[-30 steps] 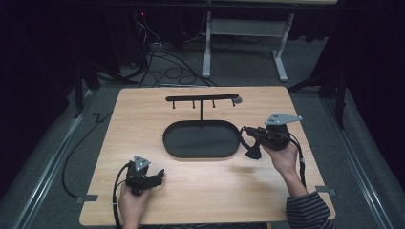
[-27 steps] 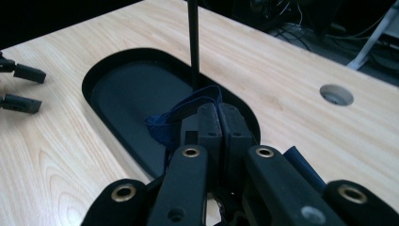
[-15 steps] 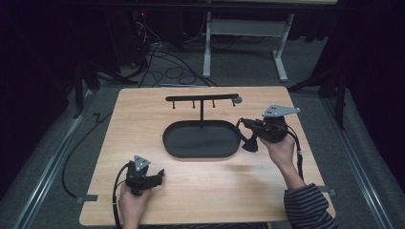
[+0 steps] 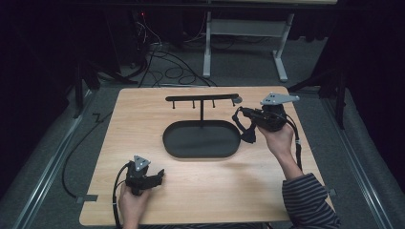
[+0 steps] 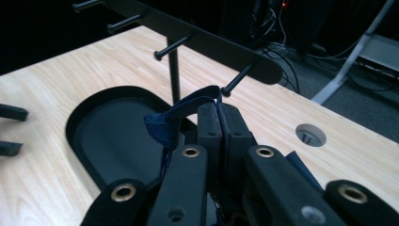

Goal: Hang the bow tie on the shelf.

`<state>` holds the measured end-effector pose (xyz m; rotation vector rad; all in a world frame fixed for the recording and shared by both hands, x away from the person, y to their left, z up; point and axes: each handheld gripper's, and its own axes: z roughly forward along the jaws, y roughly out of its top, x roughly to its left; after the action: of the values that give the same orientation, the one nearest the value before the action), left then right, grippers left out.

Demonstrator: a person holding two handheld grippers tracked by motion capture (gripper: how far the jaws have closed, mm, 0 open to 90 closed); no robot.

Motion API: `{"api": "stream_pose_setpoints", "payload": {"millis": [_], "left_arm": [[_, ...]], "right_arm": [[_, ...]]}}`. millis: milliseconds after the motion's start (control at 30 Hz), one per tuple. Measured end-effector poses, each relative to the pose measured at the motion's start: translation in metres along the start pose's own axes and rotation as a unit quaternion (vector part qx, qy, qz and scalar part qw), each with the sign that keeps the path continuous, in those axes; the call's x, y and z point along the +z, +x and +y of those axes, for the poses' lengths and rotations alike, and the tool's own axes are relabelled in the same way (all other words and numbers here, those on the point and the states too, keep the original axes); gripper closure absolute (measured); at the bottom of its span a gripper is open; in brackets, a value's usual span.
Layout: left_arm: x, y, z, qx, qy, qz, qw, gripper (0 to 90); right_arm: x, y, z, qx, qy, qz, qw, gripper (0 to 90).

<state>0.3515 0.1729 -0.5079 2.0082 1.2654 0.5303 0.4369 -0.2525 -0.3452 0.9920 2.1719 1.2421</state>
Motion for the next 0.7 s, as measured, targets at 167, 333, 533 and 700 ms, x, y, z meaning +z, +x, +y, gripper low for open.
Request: {"api": "stream_pose_setpoints", "payload": {"millis": [167,333,533,700], "left_arm": [[0.000,0.000,0.000,0.000,0.000,0.000,1.0000,21.7],[0.000,0.000,0.000,0.000,0.000,0.000,1.0000,21.7],[0.000,0.000,0.000,0.000,0.000,0.000,1.0000,21.7],[0.000,0.000,0.000,0.000,0.000,0.000,1.0000,21.7]], "right_arm": [[0.007,-0.005,0.010,0.003,0.001,-0.009,1.0000,90.0],[0.014,-0.008,0.013,0.004,0.002,-0.012,0.9999,90.0],[0.020,-0.010,0.015,0.003,0.001,-0.014,0.9999,90.0],[0.026,-0.012,0.015,0.015,0.000,-0.014,0.9998,89.8]]}}
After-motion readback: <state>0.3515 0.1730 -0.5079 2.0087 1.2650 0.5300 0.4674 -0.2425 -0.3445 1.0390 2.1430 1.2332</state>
